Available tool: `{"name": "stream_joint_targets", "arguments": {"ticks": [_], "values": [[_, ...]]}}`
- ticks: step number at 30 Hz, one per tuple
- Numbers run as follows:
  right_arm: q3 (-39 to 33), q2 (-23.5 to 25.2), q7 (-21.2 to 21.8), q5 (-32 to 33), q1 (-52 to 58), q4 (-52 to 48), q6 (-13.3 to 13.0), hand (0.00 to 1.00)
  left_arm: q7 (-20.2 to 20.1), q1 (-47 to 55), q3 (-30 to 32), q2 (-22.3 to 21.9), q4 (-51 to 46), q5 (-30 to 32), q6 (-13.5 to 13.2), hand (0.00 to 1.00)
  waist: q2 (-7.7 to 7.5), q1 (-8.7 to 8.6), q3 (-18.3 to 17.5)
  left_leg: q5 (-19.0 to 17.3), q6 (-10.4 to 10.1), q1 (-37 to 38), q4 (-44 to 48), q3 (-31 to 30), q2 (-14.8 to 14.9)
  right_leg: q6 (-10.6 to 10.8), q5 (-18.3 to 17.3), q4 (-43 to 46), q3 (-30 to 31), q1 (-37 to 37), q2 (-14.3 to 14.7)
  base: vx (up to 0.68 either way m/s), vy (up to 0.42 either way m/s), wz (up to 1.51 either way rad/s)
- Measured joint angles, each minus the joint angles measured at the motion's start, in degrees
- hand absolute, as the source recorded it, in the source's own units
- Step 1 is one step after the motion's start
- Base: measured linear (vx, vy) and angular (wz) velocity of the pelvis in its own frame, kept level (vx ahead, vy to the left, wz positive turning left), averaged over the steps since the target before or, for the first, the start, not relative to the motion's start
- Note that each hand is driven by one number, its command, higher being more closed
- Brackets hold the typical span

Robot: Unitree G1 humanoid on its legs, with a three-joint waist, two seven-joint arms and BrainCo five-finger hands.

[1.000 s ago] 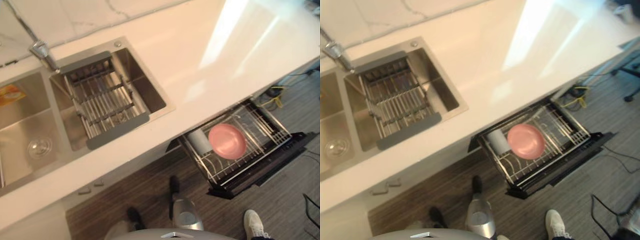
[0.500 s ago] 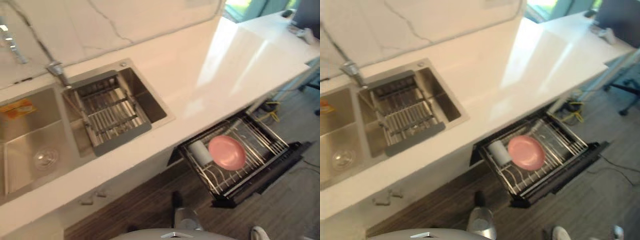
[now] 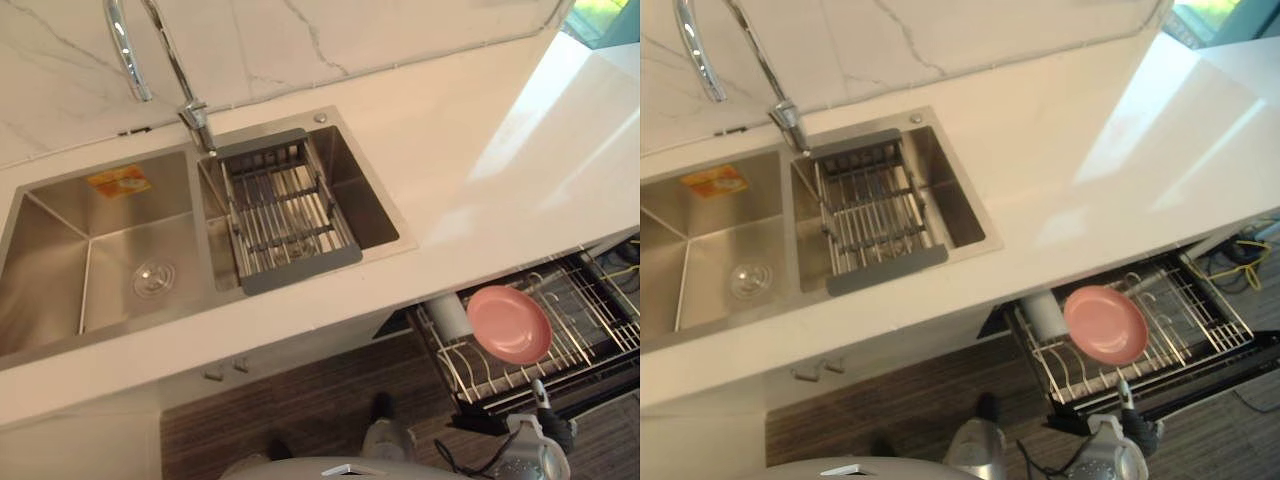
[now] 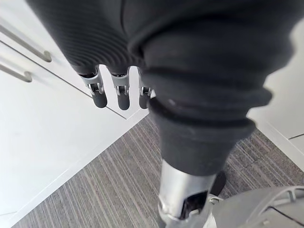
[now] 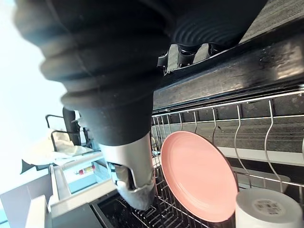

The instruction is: Walk over to the sink, pick up the cup, carry it to the dishwasher, place the cup inside the dishwasher, then close the dishwasher door

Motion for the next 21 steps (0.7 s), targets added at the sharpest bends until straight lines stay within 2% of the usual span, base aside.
{"name": "stream_joint_targets", "arguments": {"ticks": [6,8,12,18,21], "values": [[7.70,-2.52,-1.52,-1.03,-3.45,0.42,-0.44,0.00,0.08,-0.35,-2.20,-0.15,1.08,-1.16,0.33,0.00,0.38,0.42,0.56,2.53,0.07,-2.37,-0.07,-4.16,0.44,-0.89,-0.76,1.81,-3.49,-0.99,-0.46,-0.01,-0.064,0.34],[9.66,-3.99,-1.45,-1.06,-6.45,1.88,-0.68,0.00,0.10,-0.38,-2.36,-0.18,1.20,-1.24,0.59,0.00,0.68,1.06,1.08,3.13,0.19,-2.77,-0.09,-4.54,0.42,-1.25,-1.04,2.57,-3.85,-1.60,-0.78,-0.11,-0.053,0.17],[10.83,-7.38,-1.28,-1.07,-13.10,2.86,-0.56,0.00,0.12,-1.53,-3.25,-0.24,1.30,-1.24,1.05,0.00,2.08,1.54,3.42,4.79,0.56,-4.91,-0.21,-7.20,-0.17,-1.58,-1.88,4.01,-5.51,-2.91,-2.28,-0.15,-0.044,0.31],[11.04,-11.13,-2.09,-0.43,-27.44,4.70,-1.57,0.00,0.14,-2.27,-3.24,-0.22,1.23,-2.51,0.76,0.00,4.54,2.26,7.50,7.91,0.89,-10.81,-0.12,-10.60,-0.27,-3.23,0.28,3.67,-7.20,-6.83,-2.82,-0.13,-0.028,0.22],[10.69,-12.64,-1.08,0.37,-29.23,4.33,-4.34,0.00,0.65,-3.32,-3.23,-0.23,1.17,-4.64,0.12,0.00,5.62,2.57,9.46,10.11,0.98,-12.53,-1.42,-11.53,-0.07,-4.08,1.58,3.20,-7.83,-8.20,-2.32,-0.06,-0.034,0.12]]}}
